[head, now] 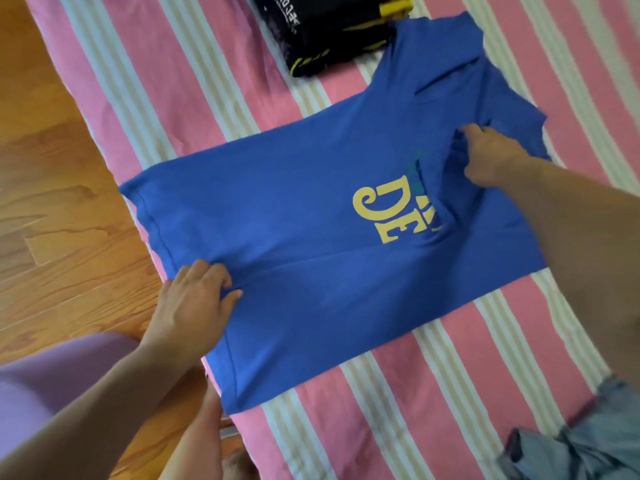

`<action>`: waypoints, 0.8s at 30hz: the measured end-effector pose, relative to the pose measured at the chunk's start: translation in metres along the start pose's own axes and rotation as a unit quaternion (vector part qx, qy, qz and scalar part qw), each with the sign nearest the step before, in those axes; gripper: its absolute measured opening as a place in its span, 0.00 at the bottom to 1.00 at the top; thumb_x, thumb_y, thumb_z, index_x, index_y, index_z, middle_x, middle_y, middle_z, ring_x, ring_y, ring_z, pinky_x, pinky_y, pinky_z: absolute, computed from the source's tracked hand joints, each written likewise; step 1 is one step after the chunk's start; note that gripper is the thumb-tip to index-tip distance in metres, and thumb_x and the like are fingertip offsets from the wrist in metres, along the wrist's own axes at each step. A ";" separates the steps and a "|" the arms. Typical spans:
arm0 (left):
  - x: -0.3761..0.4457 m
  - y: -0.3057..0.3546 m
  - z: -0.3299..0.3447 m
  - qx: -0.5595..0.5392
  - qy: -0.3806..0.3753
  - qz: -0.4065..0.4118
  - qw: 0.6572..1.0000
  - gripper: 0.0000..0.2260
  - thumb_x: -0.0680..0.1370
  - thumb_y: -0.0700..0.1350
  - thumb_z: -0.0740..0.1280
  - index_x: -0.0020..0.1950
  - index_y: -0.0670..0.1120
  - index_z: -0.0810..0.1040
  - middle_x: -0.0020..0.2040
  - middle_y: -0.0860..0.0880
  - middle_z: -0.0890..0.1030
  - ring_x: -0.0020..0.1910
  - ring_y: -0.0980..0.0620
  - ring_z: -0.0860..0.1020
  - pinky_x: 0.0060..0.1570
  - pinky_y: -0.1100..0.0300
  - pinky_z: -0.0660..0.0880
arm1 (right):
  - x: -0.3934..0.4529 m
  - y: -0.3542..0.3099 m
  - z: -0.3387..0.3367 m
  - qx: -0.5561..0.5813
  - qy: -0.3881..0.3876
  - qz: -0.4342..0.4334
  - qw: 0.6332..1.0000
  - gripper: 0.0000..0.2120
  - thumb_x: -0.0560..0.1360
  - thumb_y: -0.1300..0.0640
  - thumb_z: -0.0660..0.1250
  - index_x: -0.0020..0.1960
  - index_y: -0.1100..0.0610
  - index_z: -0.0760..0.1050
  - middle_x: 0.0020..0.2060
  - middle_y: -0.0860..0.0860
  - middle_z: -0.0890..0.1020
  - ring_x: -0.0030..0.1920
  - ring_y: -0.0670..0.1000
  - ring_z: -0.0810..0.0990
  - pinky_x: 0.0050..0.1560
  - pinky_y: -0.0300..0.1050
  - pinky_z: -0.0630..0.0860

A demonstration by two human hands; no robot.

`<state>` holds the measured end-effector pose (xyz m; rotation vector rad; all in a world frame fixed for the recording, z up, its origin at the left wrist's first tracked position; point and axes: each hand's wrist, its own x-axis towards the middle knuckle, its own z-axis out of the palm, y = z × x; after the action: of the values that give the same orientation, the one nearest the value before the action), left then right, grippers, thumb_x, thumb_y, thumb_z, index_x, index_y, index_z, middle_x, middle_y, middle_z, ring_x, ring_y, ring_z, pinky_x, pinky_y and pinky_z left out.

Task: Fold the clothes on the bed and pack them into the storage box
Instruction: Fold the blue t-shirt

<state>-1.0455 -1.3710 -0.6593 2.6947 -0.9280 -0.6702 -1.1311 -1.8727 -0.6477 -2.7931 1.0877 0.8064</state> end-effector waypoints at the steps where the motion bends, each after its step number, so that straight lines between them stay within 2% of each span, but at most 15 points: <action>1: -0.001 0.000 -0.002 -0.038 -0.007 -0.025 0.999 0.12 0.75 0.47 0.74 0.43 0.50 0.70 0.38 0.48 0.76 0.41 0.37 0.78 0.41 0.47 0.71 | -0.002 0.001 -0.005 -0.020 0.003 -0.012 1.000 0.25 0.76 0.65 0.65 0.72 0.60 0.65 0.65 0.63 0.71 0.60 0.68 0.75 0.58 0.60 0.75; 4: -0.003 0.000 -0.012 -0.156 -0.025 -0.134 0.978 0.12 0.78 0.46 0.71 0.43 0.48 0.68 0.34 0.46 0.76 0.35 0.40 0.75 0.37 0.50 0.66 | -0.009 -0.005 -0.031 -0.056 0.068 -0.028 0.996 0.14 0.76 0.66 0.64 0.62 0.64 0.72 0.57 0.64 0.72 0.51 0.69 0.77 0.46 0.57 0.74; 7: -0.010 -0.008 -0.023 -0.195 -0.004 -0.179 0.964 0.10 0.78 0.43 0.71 0.44 0.45 0.71 0.38 0.45 0.77 0.39 0.40 0.74 0.39 0.50 0.65 | -0.012 -0.024 -0.056 0.000 0.167 -0.022 0.986 0.13 0.76 0.68 0.62 0.60 0.66 0.71 0.60 0.65 0.70 0.50 0.70 0.76 0.45 0.56 0.70; 9: -0.013 -0.013 -0.026 -0.210 0.019 -0.210 0.955 0.08 0.78 0.42 0.72 0.46 0.43 0.74 0.42 0.44 0.78 0.42 0.40 0.75 0.41 0.52 0.66 | -0.012 -0.039 -0.062 0.052 0.200 -0.046 0.977 0.14 0.76 0.68 0.61 0.61 0.64 0.70 0.64 0.64 0.68 0.49 0.68 0.76 0.46 0.56 0.72; 11: -0.016 -0.015 -0.024 -0.250 0.041 -0.253 0.934 0.07 0.78 0.41 0.73 0.51 0.41 0.76 0.45 0.42 0.79 0.39 0.42 0.76 0.38 0.55 0.70 | -0.014 -0.054 -0.057 0.117 0.202 -0.077 0.969 0.20 0.78 0.65 0.62 0.69 0.59 0.66 0.70 0.59 0.64 0.47 0.64 0.76 0.46 0.57 0.75; 12: -0.018 -0.015 -0.018 -0.297 0.046 -0.283 0.911 0.08 0.78 0.41 0.72 0.54 0.41 0.76 0.44 0.41 0.80 0.36 0.44 0.76 0.34 0.60 0.71 | -0.017 -0.058 -0.049 0.150 0.197 -0.079 0.966 0.25 0.79 0.63 0.62 0.74 0.56 0.62 0.73 0.57 0.60 0.47 0.61 0.75 0.44 0.55 0.74; 13: -0.020 -0.016 -0.012 -0.368 0.050 -0.318 0.872 0.11 0.79 0.41 0.72 0.58 0.41 0.76 0.44 0.42 0.80 0.35 0.46 0.77 0.32 0.62 0.73 | -0.023 -0.061 -0.041 0.180 0.200 -0.073 0.960 0.29 0.79 0.62 0.62 0.78 0.54 0.58 0.76 0.54 0.57 0.48 0.58 0.74 0.42 0.52 0.72; 14: -0.024 -0.016 -0.007 -0.452 0.051 -0.354 0.817 0.13 0.79 0.42 0.72 0.61 0.41 0.75 0.44 0.43 0.81 0.36 0.48 0.78 0.34 0.61 0.75 | -0.031 -0.060 -0.030 0.204 0.210 -0.058 0.954 0.32 0.79 0.62 0.62 0.79 0.53 0.55 0.77 0.53 0.56 0.50 0.57 0.74 0.43 0.50 0.70; 15: -0.029 -0.016 -0.003 -0.523 0.050 -0.378 0.762 0.16 0.79 0.44 0.73 0.63 0.41 0.75 0.46 0.43 0.82 0.40 0.48 0.80 0.38 0.58 0.76 | -0.041 -0.055 -0.017 0.222 0.227 -0.039 0.947 0.32 0.78 0.62 0.62 0.79 0.54 0.55 0.77 0.54 0.56 0.54 0.58 0.74 0.46 0.49 0.70; 16: -0.035 -0.017 0.002 -0.569 0.049 -0.388 0.723 0.17 0.78 0.48 0.73 0.63 0.41 0.76 0.48 0.42 0.83 0.43 0.46 0.80 0.41 0.56 0.76 | -0.054 -0.045 -0.002 0.234 0.248 -0.014 0.940 0.32 0.78 0.63 0.62 0.79 0.56 0.56 0.76 0.56 0.58 0.60 0.60 0.73 0.51 0.48 0.71; 17: -0.043 -0.018 0.006 -0.587 0.042 -0.386 0.711 0.18 0.77 0.52 0.74 0.59 0.42 0.79 0.50 0.41 0.83 0.45 0.44 0.79 0.41 0.53 0.75 | -0.070 -0.035 0.012 0.244 0.267 0.020 0.932 0.30 0.77 0.63 0.62 0.78 0.58 0.59 0.75 0.59 0.61 0.65 0.61 0.71 0.58 0.49 0.70; 19: -0.063 -0.012 0.011 -0.570 0.022 -0.380 0.728 0.14 0.74 0.58 0.73 0.46 0.47 0.83 0.45 0.41 0.79 0.43 0.43 0.74 0.38 0.52 0.70 | -0.103 -0.010 0.039 0.259 0.292 0.131 0.911 0.26 0.78 0.60 0.62 0.75 0.60 0.63 0.72 0.61 0.65 0.69 0.64 0.67 0.68 0.52 0.64; 21: -0.085 0.002 0.018 -0.532 -0.003 -0.385 0.754 0.15 0.75 0.59 0.70 0.36 0.49 0.79 0.37 0.45 0.73 0.38 0.46 0.69 0.38 0.53 0.66 | -0.126 0.020 0.069 0.305 0.277 0.280 0.867 0.25 0.78 0.57 0.62 0.73 0.61 0.65 0.71 0.62 0.67 0.70 0.64 0.66 0.70 0.53 0.60; 22: -0.095 0.013 0.020 -0.512 -0.009 -0.387 0.767 0.18 0.75 0.59 0.70 0.34 0.48 0.76 0.32 0.47 0.70 0.35 0.47 0.67 0.37 0.54 0.65 | -0.136 0.036 0.083 0.355 0.252 0.354 0.828 0.25 0.79 0.56 0.63 0.73 0.62 0.64 0.70 0.60 0.68 0.68 0.62 0.68 0.70 0.52 0.61; 24: -0.112 0.034 0.029 -0.510 -0.022 -0.397 0.762 0.20 0.76 0.57 0.70 0.35 0.42 0.73 0.26 0.51 0.66 0.27 0.50 0.65 0.29 0.61 0.64 | -0.150 0.062 0.106 0.491 0.181 0.451 0.723 0.23 0.79 0.53 0.64 0.71 0.59 0.67 0.62 0.54 0.73 0.59 0.54 0.72 0.64 0.47 0.70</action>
<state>-1.1555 -1.3287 -0.6341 1.8867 0.5858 -0.9802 -1.3119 -1.8039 -0.6580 -1.4257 2.1250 -0.3737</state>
